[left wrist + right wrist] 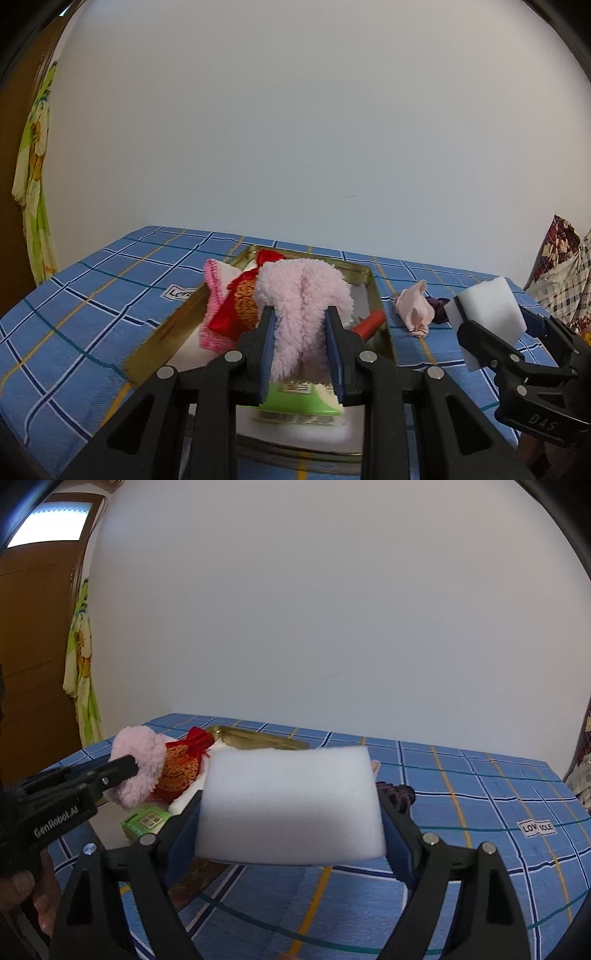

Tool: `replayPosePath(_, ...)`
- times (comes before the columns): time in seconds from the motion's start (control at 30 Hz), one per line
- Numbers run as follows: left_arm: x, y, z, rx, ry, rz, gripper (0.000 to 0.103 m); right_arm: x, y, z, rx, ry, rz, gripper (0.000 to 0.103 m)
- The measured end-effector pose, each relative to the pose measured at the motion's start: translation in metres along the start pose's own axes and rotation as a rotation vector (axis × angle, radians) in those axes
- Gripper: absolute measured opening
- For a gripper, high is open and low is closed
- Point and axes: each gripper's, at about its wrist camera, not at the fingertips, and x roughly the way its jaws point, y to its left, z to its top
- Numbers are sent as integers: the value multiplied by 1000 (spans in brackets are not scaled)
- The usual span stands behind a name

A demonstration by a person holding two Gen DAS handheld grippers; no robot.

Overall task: Organize soft objects
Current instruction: 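Lower the pink ball and sponge into the tin and open both grippers, then grasp the dark purple scrunchie with the right gripper while the left gripper grasps the pale pink cloth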

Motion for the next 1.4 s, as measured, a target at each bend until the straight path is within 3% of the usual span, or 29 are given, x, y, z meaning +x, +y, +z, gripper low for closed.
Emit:
replayPosePath(0.23,5,25,14,10,43,46,28,24,14,11,-9,51,132,86)
replayPosePath(0.37,13,35,23,29,82,76,28,39,39,29,-70,58,184,86)
replayPosePath(0.57,28,41,21,59,161,103,28,77,60,36,-92,145,229,88)
replayPosePath(0.6,31,40,20,62,172,112,31,84,62,35,-85,171,249,88)
replayPosePath(0.67,32,42,18,61,179,120,51,91,64,32,-77,194,268,100)
replayPosePath(0.7,31,42,17,60,174,119,56,92,64,32,-73,194,263,103)
replayPosePath(0.77,28,44,17,52,162,130,73,88,63,31,-63,179,272,103)
replayPosePath(0.97,20,41,19,22,135,137,75,65,40,29,-36,153,277,103)
replayPosePath(1.07,17,21,21,32,120,100,76,47,18,24,-51,138,233,103)
replayPosePath(1.2,20,-23,22,83,113,18,76,37,-33,16,-41,154,105,103)
replayPosePath(1.33,34,-79,20,144,123,-64,76,44,-94,15,68,193,-47,102)
replayPosePath(1.4,47,-105,21,172,129,-76,76,54,-115,15,108,226,-88,96)
